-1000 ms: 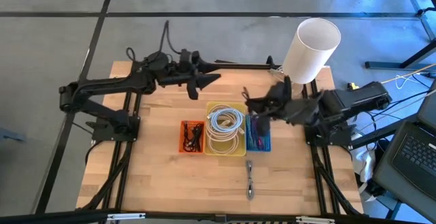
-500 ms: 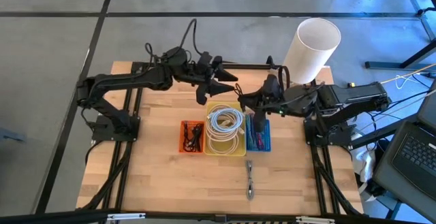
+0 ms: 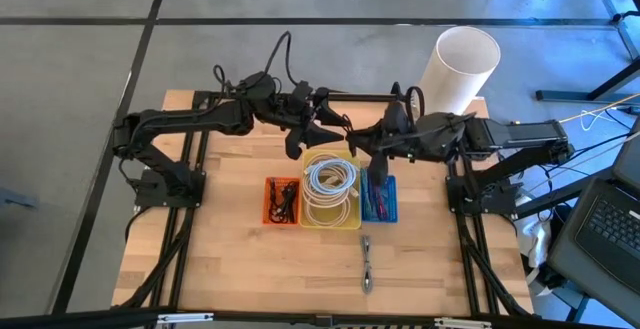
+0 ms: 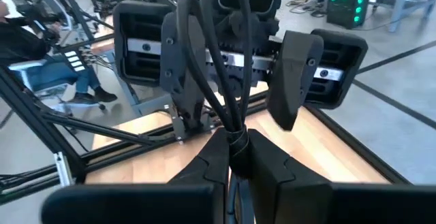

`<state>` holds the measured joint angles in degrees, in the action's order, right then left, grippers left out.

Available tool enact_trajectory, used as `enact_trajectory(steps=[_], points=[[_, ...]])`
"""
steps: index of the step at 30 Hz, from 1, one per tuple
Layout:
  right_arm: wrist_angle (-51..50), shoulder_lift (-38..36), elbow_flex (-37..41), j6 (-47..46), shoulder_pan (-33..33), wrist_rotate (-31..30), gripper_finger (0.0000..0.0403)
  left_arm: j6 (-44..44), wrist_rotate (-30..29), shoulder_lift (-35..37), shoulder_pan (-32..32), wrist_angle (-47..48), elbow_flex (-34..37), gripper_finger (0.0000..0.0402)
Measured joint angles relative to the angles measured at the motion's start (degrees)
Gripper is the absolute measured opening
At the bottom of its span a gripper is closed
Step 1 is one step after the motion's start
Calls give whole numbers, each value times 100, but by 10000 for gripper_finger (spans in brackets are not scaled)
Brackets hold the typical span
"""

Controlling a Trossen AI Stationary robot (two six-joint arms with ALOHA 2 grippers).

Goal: Pick & Place USB Port
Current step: Put the black usb cable into the orange bin

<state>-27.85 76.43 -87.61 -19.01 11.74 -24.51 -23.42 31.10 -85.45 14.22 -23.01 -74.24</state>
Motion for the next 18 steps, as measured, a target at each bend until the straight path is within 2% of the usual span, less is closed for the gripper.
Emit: enact_trajectory(steps=[7, 13, 15, 18], points=[[38, 45, 2, 1, -264, 446, 28, 68, -209, 0, 2, -316, 0, 202], [103, 141, 4, 36, -379, 529, 28, 168, -321, 0, 2, -339, 0, 195], [87, 156, 4, 54, -388, 529, 28, 262, -331, 0, 2, -335, 0, 174], [95, 182, 4, 132, -386, 524, 28, 534, -257, 0, 2, -334, 0, 112]])
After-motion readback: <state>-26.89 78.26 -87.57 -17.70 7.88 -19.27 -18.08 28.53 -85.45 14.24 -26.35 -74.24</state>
